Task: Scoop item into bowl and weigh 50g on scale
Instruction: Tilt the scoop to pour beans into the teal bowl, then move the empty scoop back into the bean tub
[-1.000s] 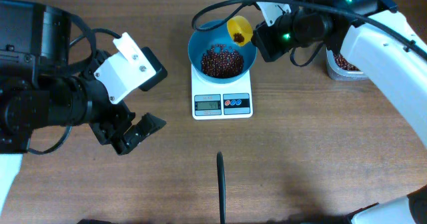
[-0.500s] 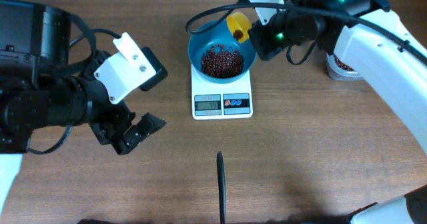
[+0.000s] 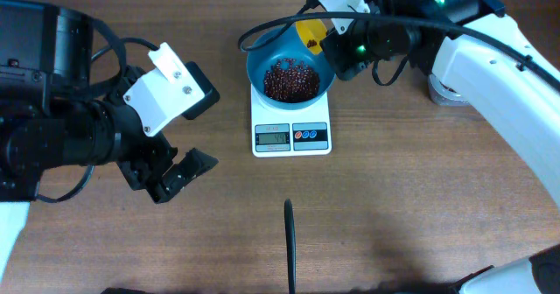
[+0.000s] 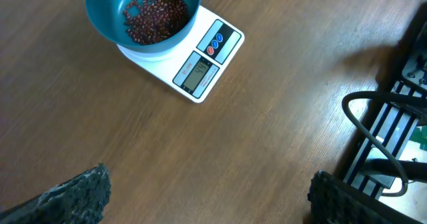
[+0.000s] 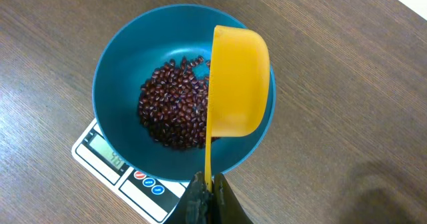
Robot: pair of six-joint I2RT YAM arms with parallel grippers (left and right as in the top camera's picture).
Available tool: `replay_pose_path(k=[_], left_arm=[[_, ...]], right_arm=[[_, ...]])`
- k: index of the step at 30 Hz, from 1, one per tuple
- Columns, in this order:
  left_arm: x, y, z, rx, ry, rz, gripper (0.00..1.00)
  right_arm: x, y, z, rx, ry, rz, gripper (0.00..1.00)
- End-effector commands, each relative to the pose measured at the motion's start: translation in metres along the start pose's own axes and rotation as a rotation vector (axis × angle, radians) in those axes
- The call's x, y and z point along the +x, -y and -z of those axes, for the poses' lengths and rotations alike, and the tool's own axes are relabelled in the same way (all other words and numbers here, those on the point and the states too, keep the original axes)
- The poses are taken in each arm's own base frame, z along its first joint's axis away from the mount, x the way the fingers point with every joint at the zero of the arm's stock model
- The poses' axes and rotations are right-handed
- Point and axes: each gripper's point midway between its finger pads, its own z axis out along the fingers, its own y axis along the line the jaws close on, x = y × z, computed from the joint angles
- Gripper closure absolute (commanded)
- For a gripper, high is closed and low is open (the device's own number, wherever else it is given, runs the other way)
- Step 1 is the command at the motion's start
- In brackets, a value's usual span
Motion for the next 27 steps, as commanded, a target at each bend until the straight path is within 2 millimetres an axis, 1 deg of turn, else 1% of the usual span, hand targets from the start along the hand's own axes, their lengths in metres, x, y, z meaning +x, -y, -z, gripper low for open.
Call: replay_pose_path(k=[1, 2, 4, 5, 6, 15, 21, 23, 24, 25, 27], left_arm=[[-0.006, 0.0, 0.005, -0.001, 0.024, -0.021, 0.01], [-0.006, 0.0, 0.005, -0.001, 0.024, -0.021, 0.01], [-0.006, 0.0, 0.005, -0.001, 0.024, -0.021, 0.01], [-0.006, 0.0, 0.005, -0.001, 0.024, -0.021, 0.01], [-0.006, 0.0, 0.005, -0.001, 0.024, -0.021, 0.01], [-0.006, 0.0, 0.005, -0.001, 0.024, -0.021, 0.01], [-0.006, 0.0, 0.005, -0.001, 0.024, -0.021, 0.01], [-0.006, 0.0, 0.005, -0.001, 0.024, -0.021, 0.01], [-0.006, 0.0, 0.005, -0.001, 0.024, -0.021, 0.01], [-0.006, 0.0, 0.005, -0.001, 0.024, -0.02, 0.01], [-0.006, 0.0, 0.005, -0.001, 0.024, -0.021, 0.01]], right_arm=[[-0.008, -0.001, 0.002, 0.009, 0.014, 0.011, 0.96], [-0.008, -0.001, 0.002, 0.009, 0.013, 0.031, 0.96], [-0.004, 0.003, -0.006, 0.036, -0.013, 0.128, 0.96], [-0.002, 0.001, -0.01, 0.05, -0.033, 0.174, 0.96], [-0.004, -0.004, -0.011, 0.06, -0.033, 0.198, 0.96], [-0.012, -0.004, -0.011, 0.069, -0.002, 0.191, 0.96], [-0.012, -0.004, -0.011, 0.07, -0.002, 0.197, 0.96], [-0.015, -0.002, -0.011, 0.084, 0.005, 0.249, 0.96], [-0.015, 0.001, -0.01, 0.123, -0.009, 0.298, 0.96], [-0.013, 0.01, -0.008, 0.207, -0.041, 0.338, 0.96], [-0.015, 0.008, -0.008, 0.2, -0.035, 0.337, 0.96]])
